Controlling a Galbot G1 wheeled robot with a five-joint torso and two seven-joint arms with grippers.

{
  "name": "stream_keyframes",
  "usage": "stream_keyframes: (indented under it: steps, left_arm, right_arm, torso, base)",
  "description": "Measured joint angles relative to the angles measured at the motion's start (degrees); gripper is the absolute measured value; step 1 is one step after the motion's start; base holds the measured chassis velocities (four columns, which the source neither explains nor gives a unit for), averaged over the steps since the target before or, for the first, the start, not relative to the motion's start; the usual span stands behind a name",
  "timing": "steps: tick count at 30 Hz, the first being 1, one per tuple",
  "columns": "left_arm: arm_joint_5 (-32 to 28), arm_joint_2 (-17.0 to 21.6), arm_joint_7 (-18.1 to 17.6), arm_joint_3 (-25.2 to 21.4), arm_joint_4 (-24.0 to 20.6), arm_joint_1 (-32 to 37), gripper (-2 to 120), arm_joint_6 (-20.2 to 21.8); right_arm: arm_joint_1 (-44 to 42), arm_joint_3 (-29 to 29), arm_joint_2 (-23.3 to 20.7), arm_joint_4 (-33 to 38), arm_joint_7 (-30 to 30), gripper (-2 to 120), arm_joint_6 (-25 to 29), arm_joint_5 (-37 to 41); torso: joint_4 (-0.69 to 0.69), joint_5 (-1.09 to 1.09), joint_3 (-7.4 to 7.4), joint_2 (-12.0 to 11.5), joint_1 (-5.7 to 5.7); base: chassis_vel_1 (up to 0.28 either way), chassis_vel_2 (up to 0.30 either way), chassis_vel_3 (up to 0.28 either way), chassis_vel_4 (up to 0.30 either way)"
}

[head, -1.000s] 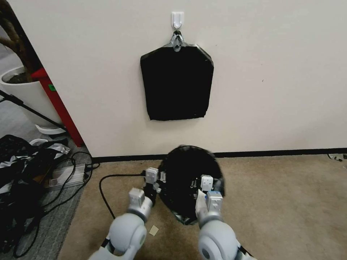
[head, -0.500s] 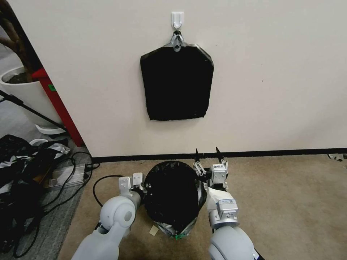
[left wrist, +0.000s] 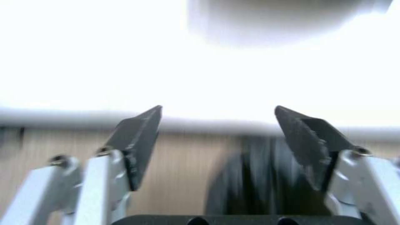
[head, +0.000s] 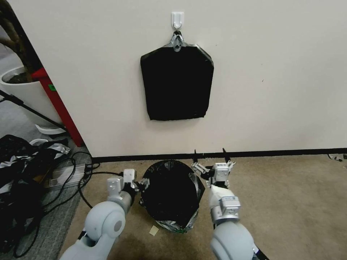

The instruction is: Place a trash bag onto the trash bin.

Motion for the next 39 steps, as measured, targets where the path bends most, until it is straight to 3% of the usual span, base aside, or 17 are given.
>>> stream_keyframes:
  steps: [2,3,4,7,12,39]
  left_arm:
    - [3.45,-0.87,5.2,-1.23,3.13,-1.66,85,-13.23]
    - [3.45,-0.87,5.2,-1.23,3.13,-1.66,85,-13.23]
    - [4.45,-1.38,7.48,-1.83,4.35,-2.49,89,-17.58]
    - [6.42,-2.77,13.13,-3.22,6.84,-3.71,99,-24.16]
    - [7.8,-3.77,15.42,-3.88,7.96,-3.87,100,-26.46]
    - [7.57,-3.73,14.99,-3.76,7.98,-3.86,100,-26.32]
  right_arm:
    - [0.3,5.39,1.35,-0.82,-2.07,100,1.98,-1.34]
    - [0.3,5.39,1.35,-0.82,-2.07,100,1.98,-1.34]
    - [0.43,8.95,2.31,-1.47,-2.9,100,3.12,-1.75]
    - [-0.08,16.26,5.22,-3.09,-5.42,100,5.63,-2.13]
    - [-1.16,18.44,6.32,-3.42,-6.74,100,6.12,-2.01]
    - [-1.19,17.9,6.18,-3.32,-6.55,100,5.79,-1.79]
  torso:
    - [-0.01,-0.04,0.0,0.0,0.0]
    - [-0.01,-0.04,0.0,0.0,0.0]
    - [-0.01,0.0,0.01,0.0,0.0]
    - [-0.02,-0.01,0.0,0.0,0.0]
    - [-0.01,-0.02,0.01,0.0,0.0]
    - [-0.01,-0.03,0.01,0.0,0.0]
  base:
    - [0.0,0.0,0.0,0.0]
    - [0.0,0.0,0.0,0.0]
    - [0.0,0.0,0.0,0.0]
    - [0.0,0.0,0.0,0.0]
    - [0.0,0.0,0.0,0.0]
    - [0.0,0.0,0.0,0.0]
